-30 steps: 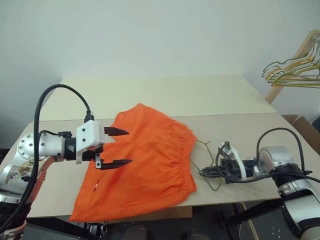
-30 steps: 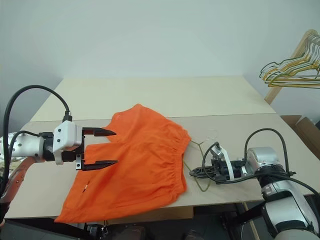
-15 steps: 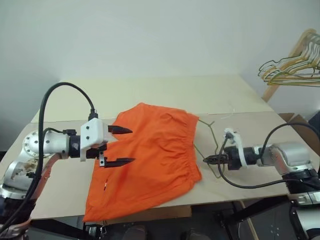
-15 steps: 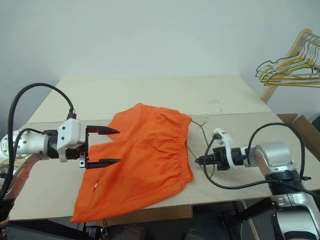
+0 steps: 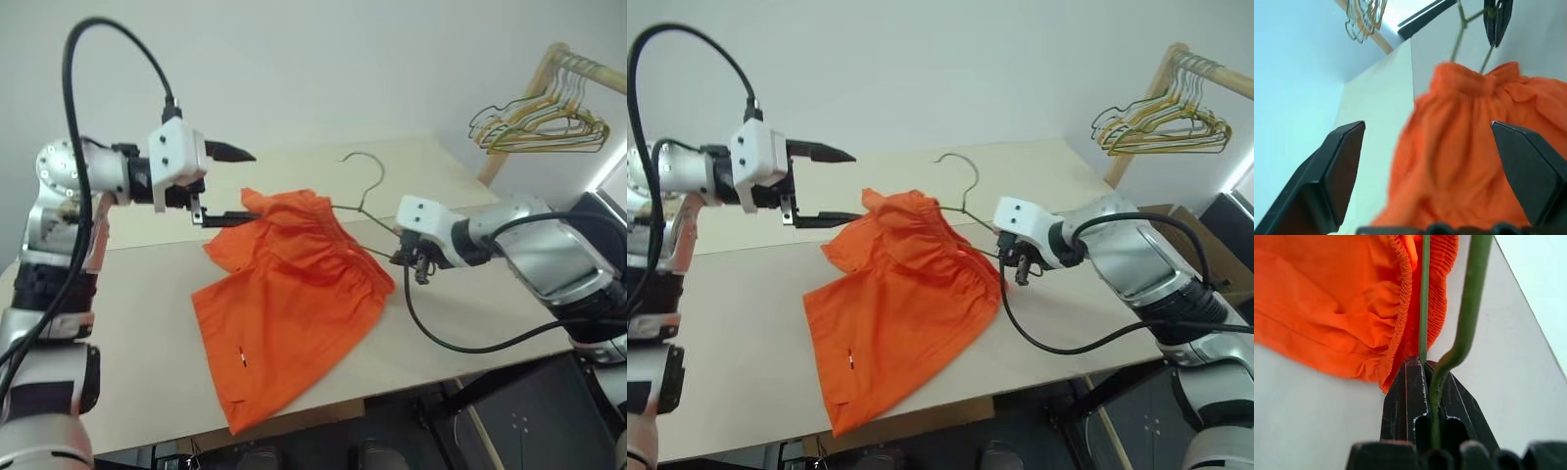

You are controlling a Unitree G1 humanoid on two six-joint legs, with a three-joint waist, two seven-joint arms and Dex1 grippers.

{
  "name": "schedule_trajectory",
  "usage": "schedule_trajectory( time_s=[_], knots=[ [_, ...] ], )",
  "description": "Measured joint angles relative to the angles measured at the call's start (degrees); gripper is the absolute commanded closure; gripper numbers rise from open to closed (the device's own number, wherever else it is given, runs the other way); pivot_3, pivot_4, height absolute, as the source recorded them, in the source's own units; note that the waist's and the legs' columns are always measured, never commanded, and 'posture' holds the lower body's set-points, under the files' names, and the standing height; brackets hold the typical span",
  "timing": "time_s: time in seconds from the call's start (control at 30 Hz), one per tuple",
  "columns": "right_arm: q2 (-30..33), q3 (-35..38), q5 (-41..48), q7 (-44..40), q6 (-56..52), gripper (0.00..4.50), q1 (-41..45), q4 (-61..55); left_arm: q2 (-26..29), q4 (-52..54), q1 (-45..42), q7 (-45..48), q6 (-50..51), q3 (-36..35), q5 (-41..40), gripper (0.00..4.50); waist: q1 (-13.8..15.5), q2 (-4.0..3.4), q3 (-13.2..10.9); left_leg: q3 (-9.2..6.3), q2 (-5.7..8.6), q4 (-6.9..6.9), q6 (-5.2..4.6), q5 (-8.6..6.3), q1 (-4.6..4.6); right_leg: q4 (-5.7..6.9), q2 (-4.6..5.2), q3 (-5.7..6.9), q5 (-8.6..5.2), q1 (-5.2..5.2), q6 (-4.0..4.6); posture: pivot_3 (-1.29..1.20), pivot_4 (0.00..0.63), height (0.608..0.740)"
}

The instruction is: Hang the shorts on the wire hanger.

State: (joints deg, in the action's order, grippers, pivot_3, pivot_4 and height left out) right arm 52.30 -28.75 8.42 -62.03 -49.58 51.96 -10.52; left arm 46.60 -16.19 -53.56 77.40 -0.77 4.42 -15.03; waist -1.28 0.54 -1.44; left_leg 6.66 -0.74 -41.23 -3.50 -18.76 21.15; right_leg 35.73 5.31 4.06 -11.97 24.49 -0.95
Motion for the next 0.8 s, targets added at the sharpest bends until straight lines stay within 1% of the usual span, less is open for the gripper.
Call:
schedule_trajectory(
  time_s=[0.13, 0.23, 0.4, 0.5, 0.6, 0.7, 0.8],
  knots=[
    [0.06, -1.77, -1.32, -4.46, 0.63, 4.50, 3.27, -1.09, -1.21, -5.10, -3.49, 7.07, -3.70, 2.77, 1.13, 0.01, -1.38, 0.00, 0.00, 0.03, -0.06, -0.03, 0.02, 0.01, -0.03, 0.08, -0.01, 0.00, 0.00, 0.01, 0.00, -0.03, 0.000, 0.740],
    [-0.40, -2.76, -1.71, -6.95, 0.62, 4.50, 4.21, -1.13, -2.12, -7.15, -4.67, 12.71, -5.96, 5.43, 1.80, 0.01, -1.72, -0.01, -0.01, 0.08, -0.10, -0.10, 0.02, 0.01, -0.06, 0.07, 0.02, -0.06, -0.01, 0.03, -0.01, -0.04, 0.000, 0.740],
    [-1.33, -4.51, -3.62, -9.71, 0.64, 4.50, 6.67, -0.29, -5.76, -13.86, -6.64, 14.26, -12.82, 9.57, 7.42, 0.01, -2.00, -0.02, -0.01, 0.08, -0.11, -0.32, 0.01, 0.00, -0.03, 0.12, 0.02, -0.10, -0.01, 0.07, 0.00, -0.05, 0.000, 0.740],
    [-1.34, -4.83, -4.94, -11.11, 0.65, 4.50, 7.57, 0.21, -6.06, -16.40, -7.53, 14.79, -16.40, 12.38, 9.80, 0.01, -2.25, -0.02, -0.01, 0.13, -0.10, -0.34, -0.03, -0.02, 0.09, 0.25, 0.06, -0.19, 0.00, 0.28, 0.00, -0.05, 0.000, 0.740],
    [-1.80, -5.01, -5.74, -12.08, 0.65, 4.50, 7.76, 0.92, -6.93, -19.12, -7.72, 13.97, -20.23, 13.88, 13.49, 0.66, -2.38, -0.01, -0.01, 0.14, -0.09, -0.38, -0.04, -0.02, 0.31, 0.34, 0.05, -0.20, 0.00, 0.50, 0.01, -0.06, 0.000, 0.740],
    [-2.32, -5.93, -6.38, -12.91, 0.65, 4.50, 7.78, 1.35, -8.10, -21.38, -7.81, 12.85, -23.08, 14.59, 15.95, 1.64, -2.48, -0.02, -0.01, 0.14, -0.10, -0.49, -0.04, -0.02, 0.58, 0.40, 0.05, -0.18, 0.01, 0.71, 0.02, -0.06, 0.000, 0.740],
    [-2.47, -6.22, -7.17, -13.34, 0.55, 4.50, 7.86, 2.25, -8.33, -22.07, -7.82, 12.45, -24.05, 14.58, 16.30, 2.65, -2.59, -0.02, -0.01, 0.13, -0.10, -0.50, -0.04, -0.02, 0.65, 0.42, 0.07, -0.17, 0.01, 0.76, 0.01, -0.06, 0.000, 0.740]
  ],
)
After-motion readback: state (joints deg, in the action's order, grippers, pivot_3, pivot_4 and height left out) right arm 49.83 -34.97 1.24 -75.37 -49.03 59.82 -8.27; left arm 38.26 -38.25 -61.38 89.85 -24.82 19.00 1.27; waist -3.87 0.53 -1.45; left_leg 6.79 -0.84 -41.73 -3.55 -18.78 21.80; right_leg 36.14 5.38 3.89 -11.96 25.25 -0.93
